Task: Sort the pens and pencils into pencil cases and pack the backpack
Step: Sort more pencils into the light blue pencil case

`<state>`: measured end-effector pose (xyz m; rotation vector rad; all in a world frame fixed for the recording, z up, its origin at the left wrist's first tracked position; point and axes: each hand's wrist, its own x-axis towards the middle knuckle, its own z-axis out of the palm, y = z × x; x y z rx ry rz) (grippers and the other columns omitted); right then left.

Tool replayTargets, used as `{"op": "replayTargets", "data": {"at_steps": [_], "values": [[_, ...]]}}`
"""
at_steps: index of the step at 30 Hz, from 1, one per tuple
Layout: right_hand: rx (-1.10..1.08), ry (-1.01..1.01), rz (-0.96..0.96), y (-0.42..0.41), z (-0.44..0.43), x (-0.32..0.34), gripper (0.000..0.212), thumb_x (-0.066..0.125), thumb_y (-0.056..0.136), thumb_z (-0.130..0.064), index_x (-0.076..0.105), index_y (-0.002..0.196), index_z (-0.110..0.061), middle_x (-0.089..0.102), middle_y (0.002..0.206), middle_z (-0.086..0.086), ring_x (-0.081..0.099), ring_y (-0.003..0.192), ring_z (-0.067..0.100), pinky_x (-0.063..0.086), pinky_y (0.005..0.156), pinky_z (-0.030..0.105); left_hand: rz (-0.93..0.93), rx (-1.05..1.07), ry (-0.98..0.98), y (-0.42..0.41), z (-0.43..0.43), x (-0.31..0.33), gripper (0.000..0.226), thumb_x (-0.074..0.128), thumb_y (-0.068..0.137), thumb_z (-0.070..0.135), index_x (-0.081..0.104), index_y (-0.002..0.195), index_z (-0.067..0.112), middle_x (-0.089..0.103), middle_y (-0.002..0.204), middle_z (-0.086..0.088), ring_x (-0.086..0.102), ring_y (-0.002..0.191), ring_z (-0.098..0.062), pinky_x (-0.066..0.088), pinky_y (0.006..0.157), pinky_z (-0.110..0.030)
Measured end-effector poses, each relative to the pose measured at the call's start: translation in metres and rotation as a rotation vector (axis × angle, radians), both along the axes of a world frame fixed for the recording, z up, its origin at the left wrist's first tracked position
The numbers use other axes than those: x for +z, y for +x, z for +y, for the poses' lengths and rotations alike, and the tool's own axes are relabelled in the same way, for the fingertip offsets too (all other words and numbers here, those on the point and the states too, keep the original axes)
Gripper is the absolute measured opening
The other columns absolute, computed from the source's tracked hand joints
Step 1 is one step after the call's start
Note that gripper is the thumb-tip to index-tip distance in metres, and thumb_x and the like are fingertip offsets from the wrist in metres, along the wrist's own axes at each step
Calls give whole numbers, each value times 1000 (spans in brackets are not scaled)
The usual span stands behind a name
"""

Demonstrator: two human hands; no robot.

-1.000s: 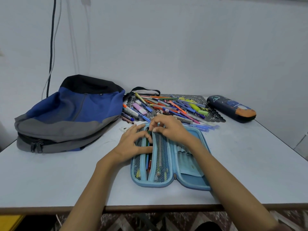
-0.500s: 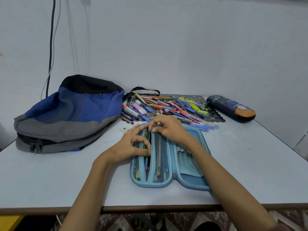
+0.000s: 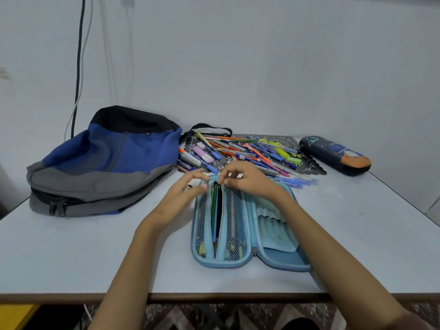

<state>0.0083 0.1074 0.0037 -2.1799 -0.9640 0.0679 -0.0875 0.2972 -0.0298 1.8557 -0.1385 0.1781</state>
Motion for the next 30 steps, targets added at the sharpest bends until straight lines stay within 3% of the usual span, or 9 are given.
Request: {"op": "replayTargets", "data": {"at_steps": [2,4,6,10,17,20,23,25,30], "values": [[-47,22,-75,9,7,2,11,63,87,-6,71,85,-14,63,96,-2,58,78,10,49,70,25,-83,175,186,5,12,-10,27,51,94,20,57,115,35,51,136,11,49,121,-16,44,97,-40],[-119,-35,-175,24,17,1,11,60,88,-10,69,87,-17,61,103,2,57,77,12,52,73,35,-56,197,539,10,24,-23,45,44,91,19,47,134,34,45,146,2,34,139,-21,29,113,-50],[-180,-140,-230,39,27,-1,14,56,91,-14,68,96,-20,57,105,1,57,85,16,51,77,40,49,178,791,12,22,-31,50,35,101,24,28,151,22,27,159,0,14,149,-15,9,121,-42],[-195,-393,-221,63,51,-6,34,47,93,-14,61,124,-15,52,129,10,50,118,28,47,93,46,112,169,1026,12,12,-28,52,16,106,32,9,156,18,6,163,3,3,149,-9,1,122,-37],[-221,-700,-223,83,71,-11,45,31,103,-37,39,145,-24,41,145,15,33,137,34,35,107,55,130,161,1115,10,10,-25,53,13,106,30,7,156,15,1,164,1,0,150,-11,1,122,-35],[-255,-571,-250,82,75,-6,39,36,100,-35,59,123,-15,59,123,12,53,113,29,46,94,43,132,160,1104,10,11,-25,52,13,106,30,6,156,16,0,164,2,-1,150,-10,-1,122,-34],[-343,-450,-282,78,76,-6,20,47,98,-30,56,100,-12,59,97,5,55,92,25,43,74,35,135,156,1109,11,11,-26,52,12,106,31,5,156,16,0,164,2,-2,149,-9,-1,122,-34],[-390,-447,-296,78,76,-8,5,53,95,-16,49,93,-13,62,99,9,59,94,29,44,70,36,139,156,1111,12,12,-26,52,12,106,31,5,156,16,0,164,2,-2,149,-10,-1,122,-35],[-457,-326,-244,77,73,-8,16,60,86,-7,53,100,-13,60,99,9,57,90,28,36,63,31,144,158,1108,12,12,-27,53,12,106,32,6,156,17,0,164,2,-1,149,-9,0,122,-35]]}}
